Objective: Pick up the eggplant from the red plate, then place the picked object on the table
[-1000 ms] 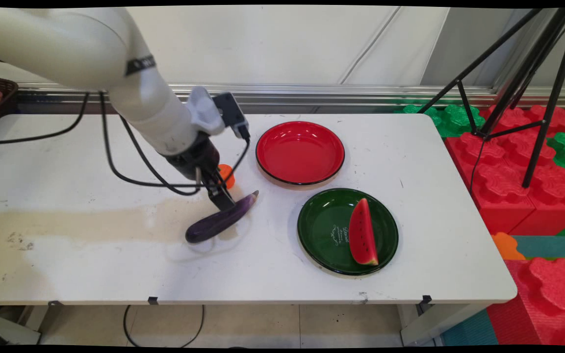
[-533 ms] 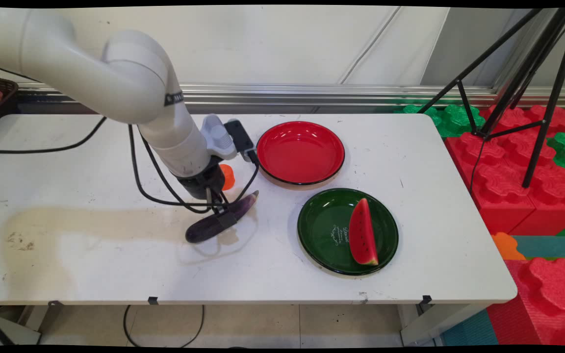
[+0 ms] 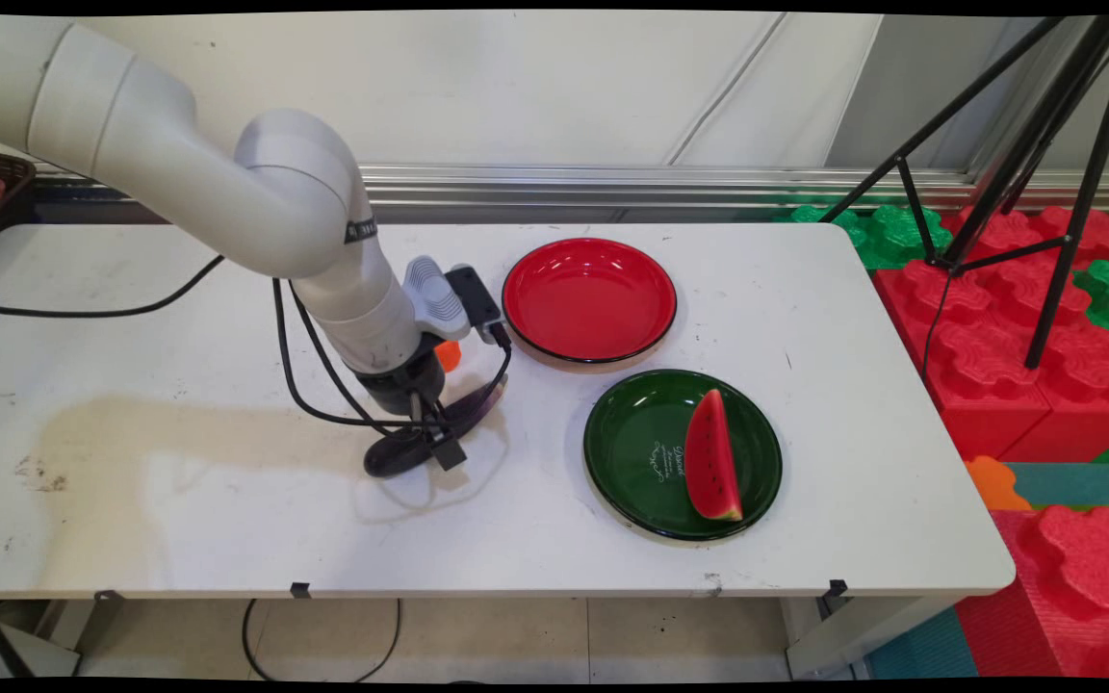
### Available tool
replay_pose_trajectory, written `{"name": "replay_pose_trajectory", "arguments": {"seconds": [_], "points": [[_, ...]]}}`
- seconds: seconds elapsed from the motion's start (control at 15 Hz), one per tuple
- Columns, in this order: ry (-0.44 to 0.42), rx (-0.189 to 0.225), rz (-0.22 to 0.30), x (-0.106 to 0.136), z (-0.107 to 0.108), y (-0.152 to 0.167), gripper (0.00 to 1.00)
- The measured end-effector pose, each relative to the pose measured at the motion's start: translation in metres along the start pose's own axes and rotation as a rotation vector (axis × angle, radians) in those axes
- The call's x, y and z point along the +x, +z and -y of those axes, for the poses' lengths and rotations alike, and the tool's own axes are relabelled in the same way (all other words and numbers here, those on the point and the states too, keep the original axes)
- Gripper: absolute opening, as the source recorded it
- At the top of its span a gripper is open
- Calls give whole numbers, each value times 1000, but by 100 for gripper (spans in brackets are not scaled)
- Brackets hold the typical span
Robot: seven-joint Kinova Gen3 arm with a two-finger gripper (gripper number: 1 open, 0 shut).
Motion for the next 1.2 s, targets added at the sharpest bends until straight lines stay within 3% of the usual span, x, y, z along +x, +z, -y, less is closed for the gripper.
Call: {"name": "replay_pose_trajectory", "arguments": {"seconds": [0.13,0.2,0.67,1.2], "points": [[-4,-3,-1,-1,0,4,100],[-7,-5,-3,-2,0,5,0],[-5,-5,-48,-9,2,-4,0],[24,34,-136,-2,4,-61,0]]}}
